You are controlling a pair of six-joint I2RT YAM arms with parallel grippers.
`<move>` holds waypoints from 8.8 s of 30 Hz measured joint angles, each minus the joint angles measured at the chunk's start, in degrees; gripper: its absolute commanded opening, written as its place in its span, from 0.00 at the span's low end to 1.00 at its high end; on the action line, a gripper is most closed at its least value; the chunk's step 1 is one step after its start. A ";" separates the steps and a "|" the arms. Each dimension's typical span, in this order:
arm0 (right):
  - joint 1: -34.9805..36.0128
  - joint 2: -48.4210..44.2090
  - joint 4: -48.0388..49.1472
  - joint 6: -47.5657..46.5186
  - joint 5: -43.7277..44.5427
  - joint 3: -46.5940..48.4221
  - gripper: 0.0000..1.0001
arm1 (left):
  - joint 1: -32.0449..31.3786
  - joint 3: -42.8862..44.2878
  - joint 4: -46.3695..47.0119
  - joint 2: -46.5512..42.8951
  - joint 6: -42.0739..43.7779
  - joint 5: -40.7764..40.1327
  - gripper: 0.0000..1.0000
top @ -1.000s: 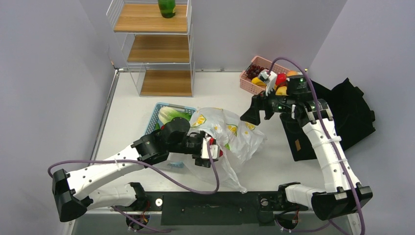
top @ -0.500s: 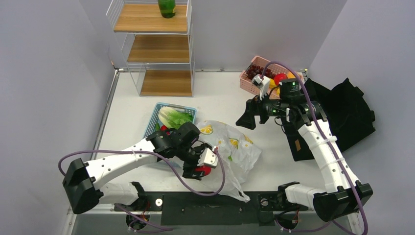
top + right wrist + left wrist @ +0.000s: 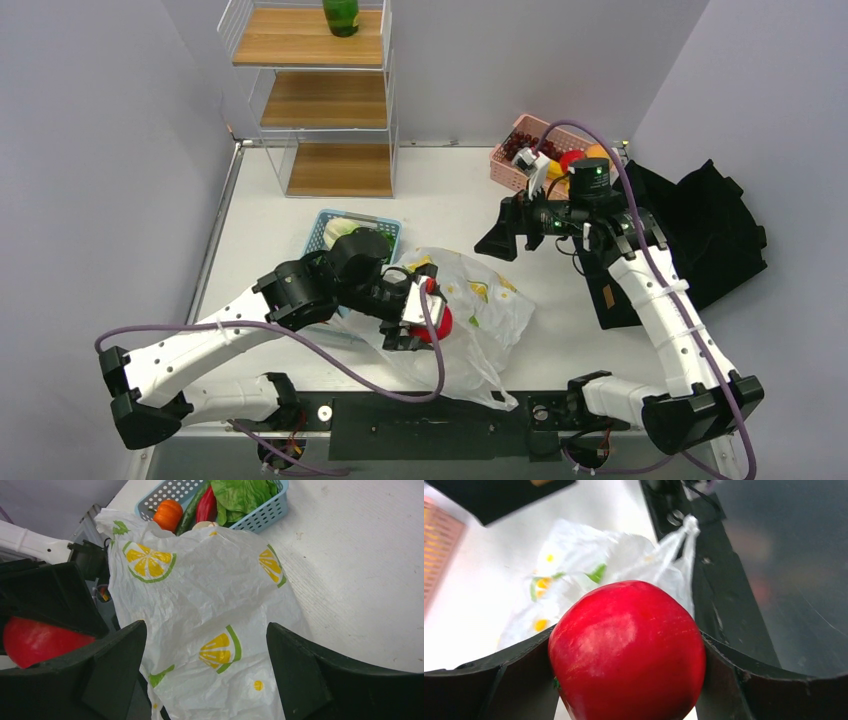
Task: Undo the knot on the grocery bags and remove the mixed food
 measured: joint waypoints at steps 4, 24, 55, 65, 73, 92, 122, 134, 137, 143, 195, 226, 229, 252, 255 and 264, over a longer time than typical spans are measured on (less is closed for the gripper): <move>1.05 -1.11 2.49 3.65 -0.55 0.02 0.87 | -1.20 0.11 8.33 -0.74 -2.56 -7.13 0.61; 12.46 -2.12 8.52 13.05 -1.27 2.32 0.89 | 0.44 -1.03 31.87 4.13 -3.26 -24.35 0.64; -13.94 22.43 9.68 0.94 27.28 21.38 0.19 | 13.51 20.28 13.55 19.71 -13.51 -20.92 0.85; -17.42 44.15 15.89 -3.85 39.32 32.52 0.22 | 13.73 26.71 3.45 38.16 -9.18 -18.67 0.85; -17.42 55.45 18.45 -7.06 42.18 39.67 0.27 | 11.65 26.71 -0.79 41.86 -0.50 -18.97 0.85; -17.38 63.69 24.68 -11.28 45.24 43.60 0.67 | 6.32 21.81 -6.86 51.39 4.98 -19.17 0.01; -17.38 49.94 23.30 -8.76 37.13 38.03 0.88 | 4.50 15.02 -4.85 33.75 -13.16 -9.70 0.82; -17.38 42.93 18.14 -7.41 31.04 33.83 0.88 | 0.42 5.53 8.07 45.18 -12.90 -28.48 0.02; -17.38 39.45 17.05 -6.51 29.27 33.14 0.88 | 0.17 5.51 9.25 45.16 -12.50 -29.49 0.00; -17.38 29.05 15.74 -4.42 26.29 29.29 0.88 | 2.38 6.88 6.05 40.72 -14.45 -23.34 0.00; -29.09 6.03 -14.78 -16.02 52.41 26.60 0.94 | 87.21 11.63 -2.23 1.53 12.81 -36.30 0.80; -13.70 1.42 -30.67 -17.94 23.96 16.48 0.00 | 67.58 28.11 -9.05 7.30 -7.80 -33.09 0.81; -5.40 4.90 -30.05 -17.94 22.69 18.12 0.00 | 67.52 28.35 -9.66 7.72 -10.80 -31.50 0.82; 10.82 4.52 -26.27 -25.16 25.83 29.14 0.69 | 43.39 31.52 -11.80 15.72 -27.78 -7.72 0.82; 5.81 2.21 -24.94 -22.05 28.74 27.63 0.72 | 36.22 34.80 -10.86 19.65 -27.87 -8.57 0.82; 3.48 -2.95 -22.64 -17.90 38.75 15.32 0.70 | 26.29 49.68 -8.24 30.99 -24.20 -7.76 0.82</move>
